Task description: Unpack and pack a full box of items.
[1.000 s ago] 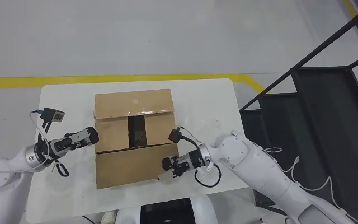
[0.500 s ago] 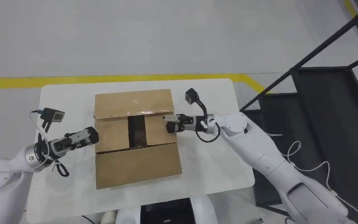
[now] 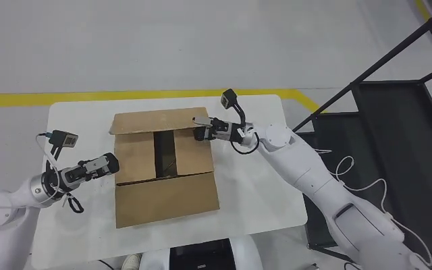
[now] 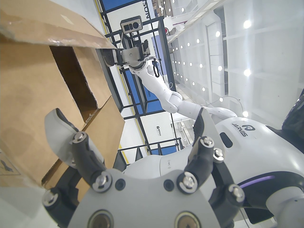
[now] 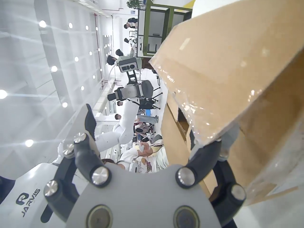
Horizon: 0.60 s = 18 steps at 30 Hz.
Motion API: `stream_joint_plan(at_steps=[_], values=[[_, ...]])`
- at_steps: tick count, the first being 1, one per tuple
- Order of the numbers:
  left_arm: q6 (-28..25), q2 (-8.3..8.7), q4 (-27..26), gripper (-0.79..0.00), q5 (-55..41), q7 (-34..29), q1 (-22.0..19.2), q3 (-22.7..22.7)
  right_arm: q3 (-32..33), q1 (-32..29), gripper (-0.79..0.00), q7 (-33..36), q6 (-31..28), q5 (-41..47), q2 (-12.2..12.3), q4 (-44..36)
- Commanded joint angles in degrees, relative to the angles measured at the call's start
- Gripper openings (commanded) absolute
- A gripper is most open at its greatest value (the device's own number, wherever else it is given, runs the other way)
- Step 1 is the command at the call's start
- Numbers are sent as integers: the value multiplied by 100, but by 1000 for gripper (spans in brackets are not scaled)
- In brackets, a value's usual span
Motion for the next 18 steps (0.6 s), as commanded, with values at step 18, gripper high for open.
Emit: stream_joint_plan(at_steps=[18], values=[[0,0,0,0,0,0,0,0,-474,1321,0,-2349,-970,-1413,-771,1583]])
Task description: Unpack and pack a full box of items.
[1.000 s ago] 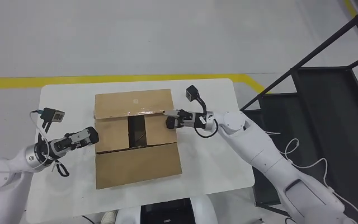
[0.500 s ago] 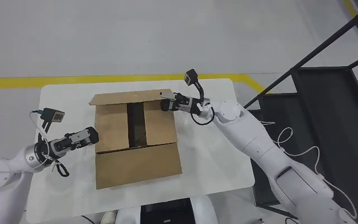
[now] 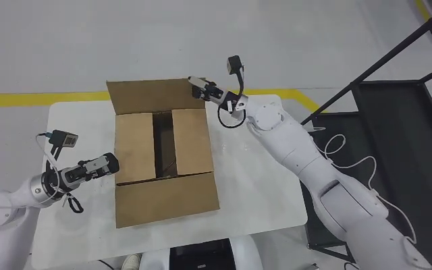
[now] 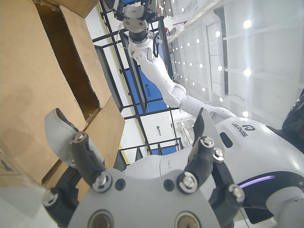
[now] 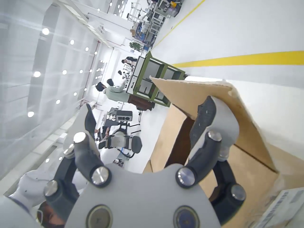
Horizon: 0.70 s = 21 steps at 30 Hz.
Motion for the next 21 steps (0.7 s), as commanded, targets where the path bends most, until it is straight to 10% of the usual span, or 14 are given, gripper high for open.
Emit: stream_joint_plan(at_steps=[1,21], values=[[0,0,0,0,0,0,0,0,-86,142,0,-202,90,-212,-91,215],[0,0,0,0,0,0,0,0,-902,947,0,-468,998,-1368,-1040,2123]])
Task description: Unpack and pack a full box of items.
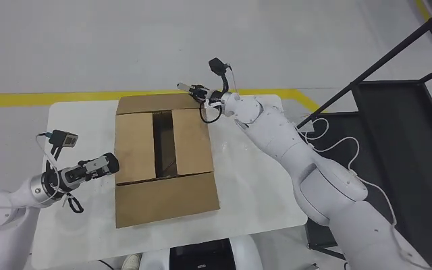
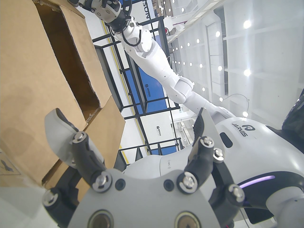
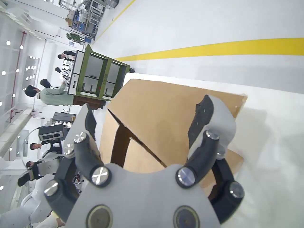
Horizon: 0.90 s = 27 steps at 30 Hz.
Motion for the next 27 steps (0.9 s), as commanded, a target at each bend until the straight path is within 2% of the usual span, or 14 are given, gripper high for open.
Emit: stream_joint_plan(at_steps=[1,11,18,23,27], values=[[0,0,0,0,0,0,0,0,-40,41,0,48,55,-92,-68,125],[0,0,0,0,0,0,0,0,23,202,0,526,-61,-163,-261,594],[0,0,0,0,0,0,0,0,436,240,0,963,-722,343,-187,611],[0,0,0,0,0,0,0,0,834,-51,0,2123,-1055,1171,-46,29],[0,0,0,0,0,0,0,0,1127,-467,0,3368,-664,1885,109,-627]])
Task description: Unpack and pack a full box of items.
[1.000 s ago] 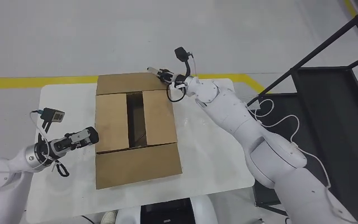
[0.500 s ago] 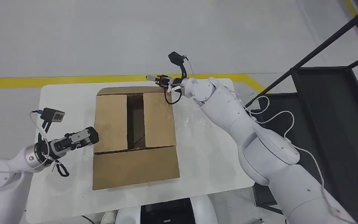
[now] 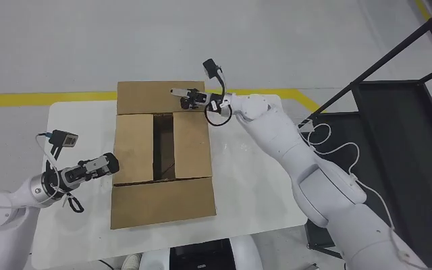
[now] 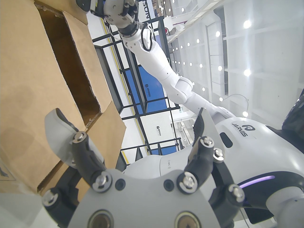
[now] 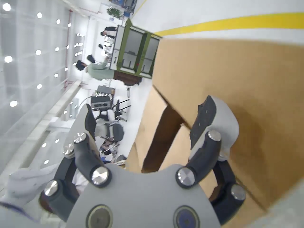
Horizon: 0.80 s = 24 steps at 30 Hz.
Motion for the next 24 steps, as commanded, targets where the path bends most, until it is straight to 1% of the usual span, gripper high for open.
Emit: stream_joint_plan(at_steps=[1,2,5,8,11,14,16,18,24], values=[[0,0,0,0,0,0,0,0,121,-217,0,610,258,231,87,-355],[0,0,0,0,0,0,0,0,183,-339,0,762,332,291,132,-541],[60,-8,76,0,210,327,10,-35,358,-742,0,1140,548,290,286,-1189],[-241,4,143,0,540,681,71,-346,590,-1147,0,1354,821,134,466,-1897],[-538,13,198,0,752,986,254,-714,844,-1602,0,1622,1193,48,642,-2661],[-561,20,190,0,1135,1171,365,-862,1093,-2017,0,1776,1626,-76,796,-3341],[-492,8,199,0,1385,1306,343,-748,1248,-2248,0,1791,1880,-166,880,-3712],[-388,-8,295,0,1711,1437,199,-527,1368,-2451,0,1790,2105,-270,948,-4037],[-256,-98,787,0,2504,1786,-566,349,1693,-2924,0,1709,2496,-597,1111,-4784]])
